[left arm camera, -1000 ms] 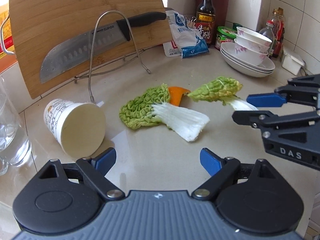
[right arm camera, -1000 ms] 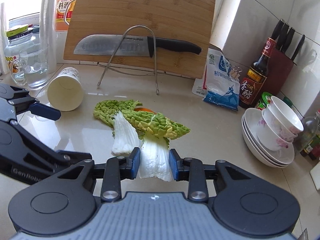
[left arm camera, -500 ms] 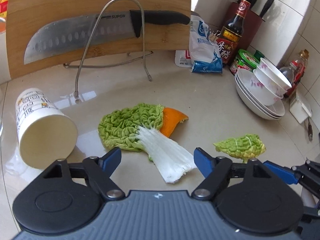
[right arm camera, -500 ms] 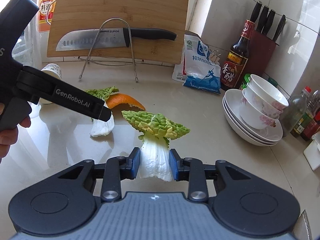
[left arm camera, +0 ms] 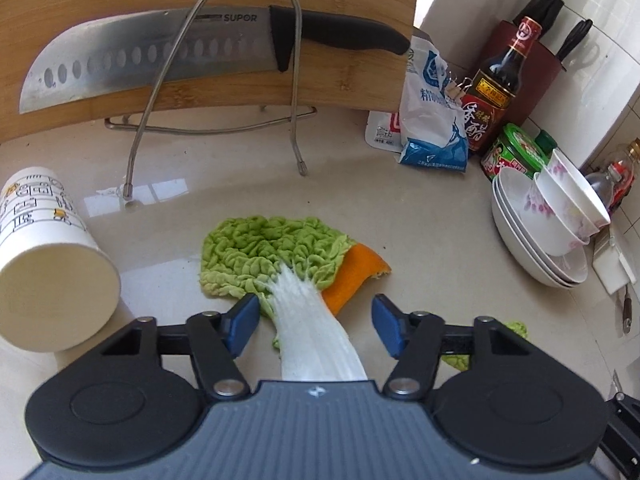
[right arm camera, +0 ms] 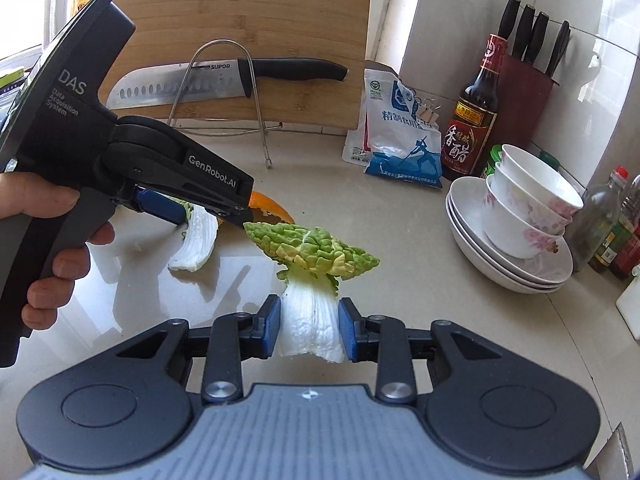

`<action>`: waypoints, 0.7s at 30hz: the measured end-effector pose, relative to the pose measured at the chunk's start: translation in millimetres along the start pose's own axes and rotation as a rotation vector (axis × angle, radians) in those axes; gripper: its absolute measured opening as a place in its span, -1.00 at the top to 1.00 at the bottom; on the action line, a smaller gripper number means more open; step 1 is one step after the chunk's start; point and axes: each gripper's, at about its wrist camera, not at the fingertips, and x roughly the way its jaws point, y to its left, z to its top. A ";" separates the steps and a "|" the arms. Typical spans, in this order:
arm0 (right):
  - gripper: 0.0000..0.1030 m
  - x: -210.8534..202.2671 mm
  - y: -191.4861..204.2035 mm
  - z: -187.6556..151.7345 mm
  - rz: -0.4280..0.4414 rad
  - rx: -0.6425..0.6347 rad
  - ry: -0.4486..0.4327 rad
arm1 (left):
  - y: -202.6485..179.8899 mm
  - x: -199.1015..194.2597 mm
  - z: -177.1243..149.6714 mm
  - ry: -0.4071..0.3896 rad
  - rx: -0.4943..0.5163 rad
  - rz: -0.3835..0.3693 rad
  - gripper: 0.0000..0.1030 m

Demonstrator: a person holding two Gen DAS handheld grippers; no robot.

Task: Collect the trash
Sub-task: 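Lift the napa leaf with the right tool while the left tool grasps the second napa leaf stem, then lift the second napa leaf with the left tool while the right tool holds its leaf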

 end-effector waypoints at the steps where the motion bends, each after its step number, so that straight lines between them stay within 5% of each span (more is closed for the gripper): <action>1: 0.31 0.0 -0.6 0.0 -0.001 0.000 0.000 | -0.8 0.3 -0.2 -0.003 0.016 0.006 0.11; 6: 0.30 0.4 -3.6 -1.3 -0.005 0.006 0.001 | 2.5 -6.6 -3.6 -0.022 0.045 -0.014 0.26; 11: 0.30 -0.1 -4.6 -1.6 -0.007 0.008 0.001 | 0.3 -18.7 -3.6 -0.034 0.090 -0.051 0.65; 21: 0.30 -5.8 -3.5 -3.8 -0.020 0.007 -0.003 | 11.0 -37.8 -2.9 -0.046 0.172 -0.005 0.67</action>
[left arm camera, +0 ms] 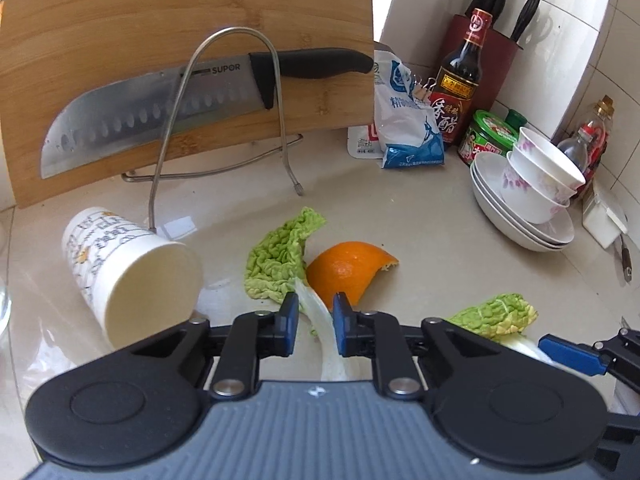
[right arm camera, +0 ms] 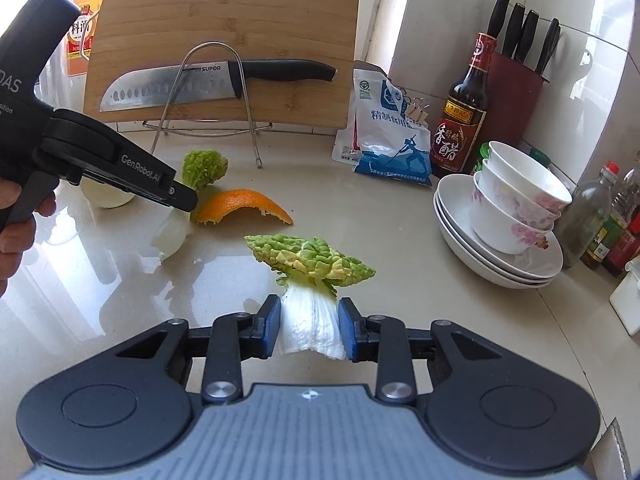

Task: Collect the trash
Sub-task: 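Lift the second napa leaf with the left tool while the right tool holds its leaf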

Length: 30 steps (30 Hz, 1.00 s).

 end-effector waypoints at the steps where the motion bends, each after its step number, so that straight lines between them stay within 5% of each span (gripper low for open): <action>1: 0.30 -0.6 0.3 -0.3 -0.002 -0.001 0.000 | 2.2 -2.5 -0.1 0.004 0.007 0.009 0.66; 7: 0.30 -1.1 3.6 0.9 0.002 0.006 -0.005 | 13.2 -3.2 2.0 0.038 0.008 -0.013 0.67; 12: 0.30 -4.0 6.6 2.8 0.004 0.001 -0.016 | 22.3 3.4 10.2 0.092 -0.043 -0.104 0.68; 14: 0.30 -5.9 5.5 3.4 0.001 0.003 -0.022 | 24.9 0.5 11.1 0.093 -0.032 -0.119 0.87; 26: 0.30 -7.7 3.3 -0.3 -0.016 0.011 -0.013 | -0.3 -30.1 1.5 0.112 0.158 -0.196 0.96; 28: 0.30 -9.0 3.0 -1.1 -0.019 0.015 -0.013 | -6.7 -33.6 -2.9 0.096 0.195 -0.160 0.91; 30: 0.29 -9.5 2.8 -1.6 -0.020 0.020 -0.012 | -11.2 -33.5 -6.8 0.093 0.218 -0.132 0.56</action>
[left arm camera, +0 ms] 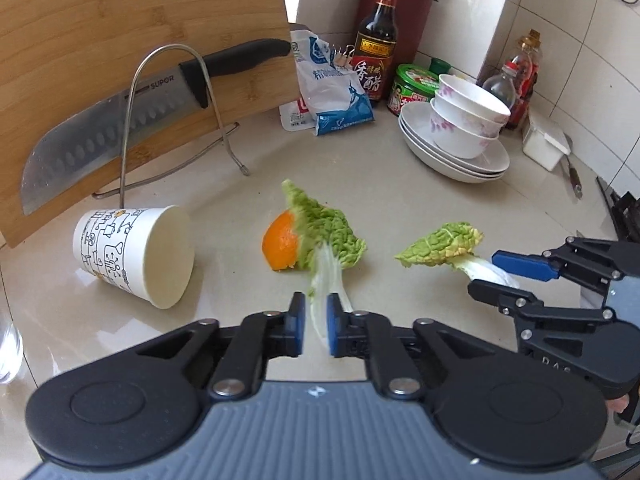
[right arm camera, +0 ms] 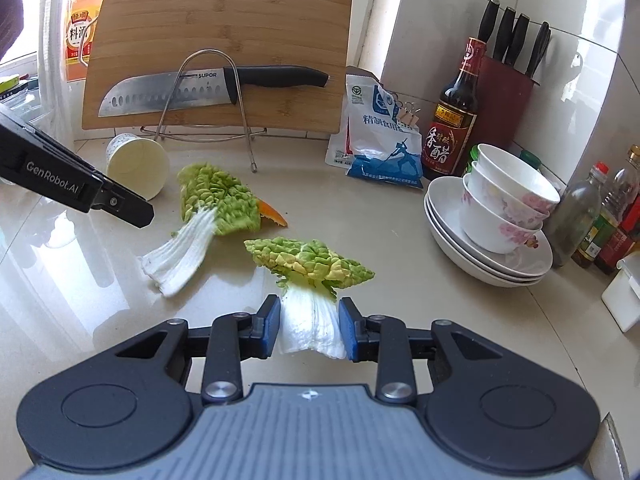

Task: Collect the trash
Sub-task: 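Lift the second napa leaf with the left tool while the right tool holds its leaf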

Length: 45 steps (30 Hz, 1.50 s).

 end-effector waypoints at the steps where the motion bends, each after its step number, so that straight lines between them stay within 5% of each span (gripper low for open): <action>1: 0.29 -0.3 0.0 -0.3 -0.002 0.001 0.001 | -1.8 0.7 -1.6 -0.002 0.001 0.011 0.10; 2: 0.29 -0.6 -0.1 -0.7 -0.003 0.002 0.001 | -3.0 0.4 -3.7 -0.009 -0.006 0.021 -0.31; 4: 0.29 -0.9 -0.7 -1.3 -0.004 0.006 0.001 | -7.0 0.4 -6.3 -0.034 -0.013 0.016 -0.50; 10: 0.29 1.1 -3.8 -3.1 -0.012 0.019 0.009 | -19.8 31.4 -7.3 -0.059 -0.045 0.079 -0.50; 15: 0.29 0.6 -7.3 -2.9 -0.019 0.020 0.007 | -18.9 55.8 -6.3 -0.032 -0.073 0.083 -0.28; 20: 0.29 2.4 -10.1 -4.9 -0.021 0.026 0.011 | -16.2 57.0 -6.5 -0.024 -0.069 0.069 0.31; 29: 0.29 -6.4 -9.5 -6.8 -0.020 0.026 0.004 | -22.7 36.6 -7.3 -0.028 -0.024 0.064 0.35; 45: 0.29 -73.9 -14.0 -39.8 -0.077 0.080 -0.009 | -75.9 -16.9 -22.7 -0.006 0.138 -0.067 0.36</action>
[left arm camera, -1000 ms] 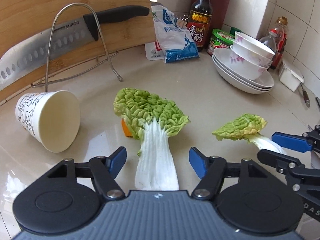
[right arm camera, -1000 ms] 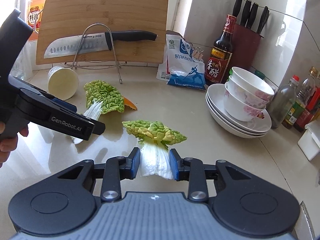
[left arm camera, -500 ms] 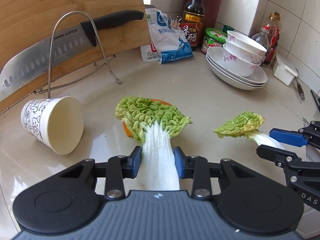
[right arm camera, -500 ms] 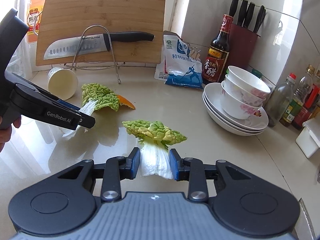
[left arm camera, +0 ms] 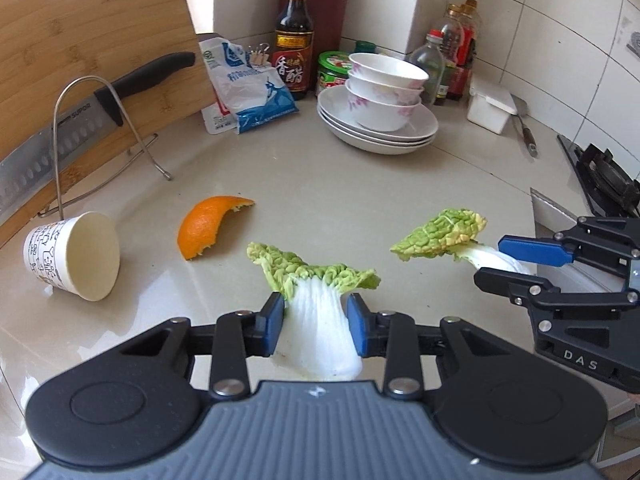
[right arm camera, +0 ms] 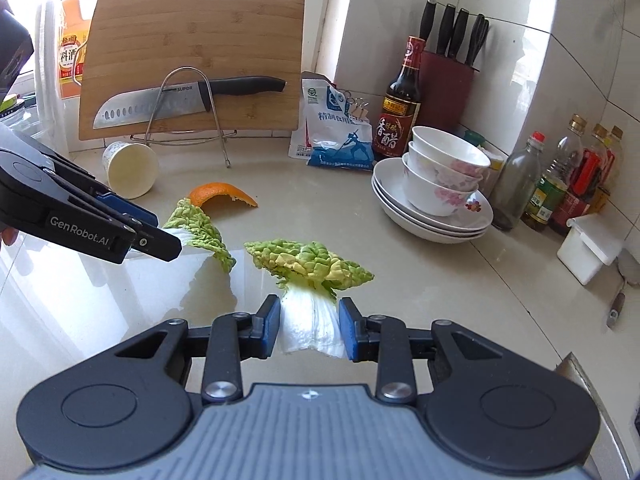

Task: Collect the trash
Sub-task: 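Lift the second napa leaf with the left tool while the right tool holds its leaf, then carry both napa leaves over the white bin and open both tools to drop them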

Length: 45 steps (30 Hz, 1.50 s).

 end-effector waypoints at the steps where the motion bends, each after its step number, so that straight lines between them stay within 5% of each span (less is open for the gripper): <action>1: 0.29 -3.8 -1.0 -3.2 -0.008 0.002 0.002 | -4.5 -2.0 -1.1 0.003 0.008 -0.014 0.36; 24: 0.29 -89.2 -67.6 -92.5 -0.242 0.197 0.091 | -116.9 -12.3 -2.9 0.025 0.236 -0.267 0.36; 37: 0.27 -50.1 -105.3 -188.8 -0.243 0.338 0.284 | -181.6 4.3 2.5 0.050 0.338 -0.362 0.36; 42: 0.00 -31.9 -119.0 -208.6 -0.239 0.403 0.329 | -201.7 12.5 -0.7 0.066 0.360 -0.375 0.36; 45: -0.34 -43.3 -122.9 -215.7 -0.243 0.426 0.307 | -211.1 16.4 -4.3 0.078 0.379 -0.385 0.36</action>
